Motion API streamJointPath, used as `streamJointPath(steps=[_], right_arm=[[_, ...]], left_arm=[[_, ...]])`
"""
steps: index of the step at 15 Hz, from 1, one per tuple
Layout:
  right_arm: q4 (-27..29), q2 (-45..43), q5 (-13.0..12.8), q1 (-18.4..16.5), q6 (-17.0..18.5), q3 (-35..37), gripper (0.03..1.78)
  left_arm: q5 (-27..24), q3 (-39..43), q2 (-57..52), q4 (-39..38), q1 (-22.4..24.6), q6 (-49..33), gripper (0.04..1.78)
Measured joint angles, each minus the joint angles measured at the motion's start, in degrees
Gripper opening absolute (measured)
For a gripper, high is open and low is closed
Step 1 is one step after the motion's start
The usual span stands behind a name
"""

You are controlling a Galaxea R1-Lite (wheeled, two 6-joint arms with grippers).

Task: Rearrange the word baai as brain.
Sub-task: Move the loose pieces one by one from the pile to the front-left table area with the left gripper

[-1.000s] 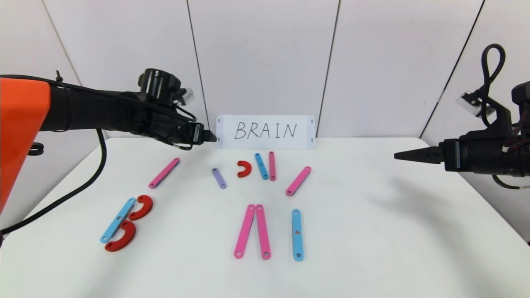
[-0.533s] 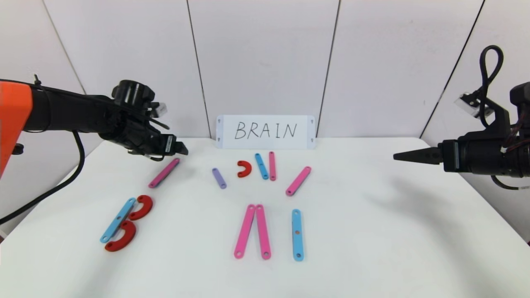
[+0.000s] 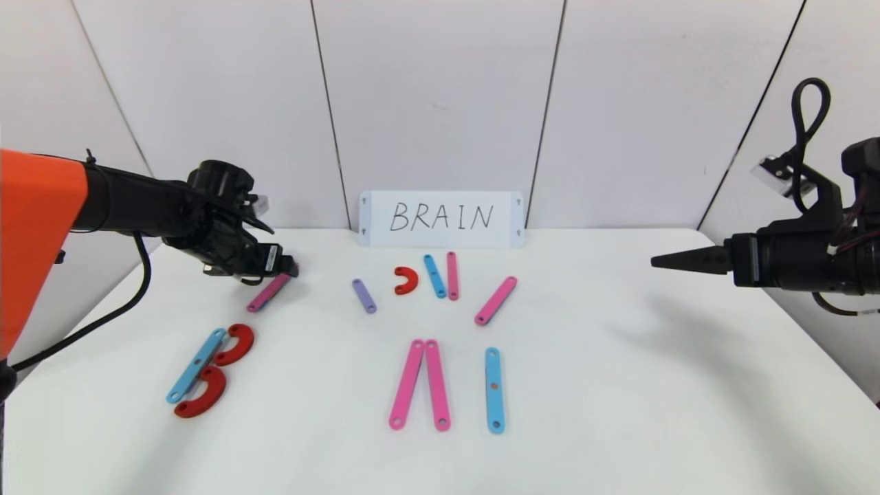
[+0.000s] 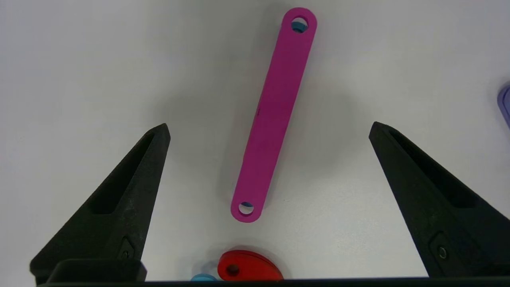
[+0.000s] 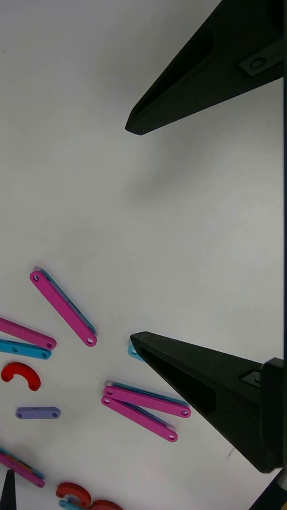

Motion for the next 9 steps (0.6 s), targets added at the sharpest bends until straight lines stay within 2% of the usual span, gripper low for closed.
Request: streamJointPath(steps=[5, 7, 9], right_arm=[[-0.02, 0.16, 0.0, 0.0, -0.02, 0.0, 1.73], [-0.02, 0.17, 0.0, 0.0, 0.0, 0.0, 1.73], [-0.02, 0.17, 0.02, 0.0, 0.0, 0.0, 1.73]], left_arm=[[0.02, 0.85, 1.52, -0.06, 0.09, -0.2, 1.73], [0.02, 0.89, 2.02, 0.0, 0.0, -0.09, 1.61], [0.02, 0.94, 2.4, -0.02, 0.05, -0.11, 1.39]])
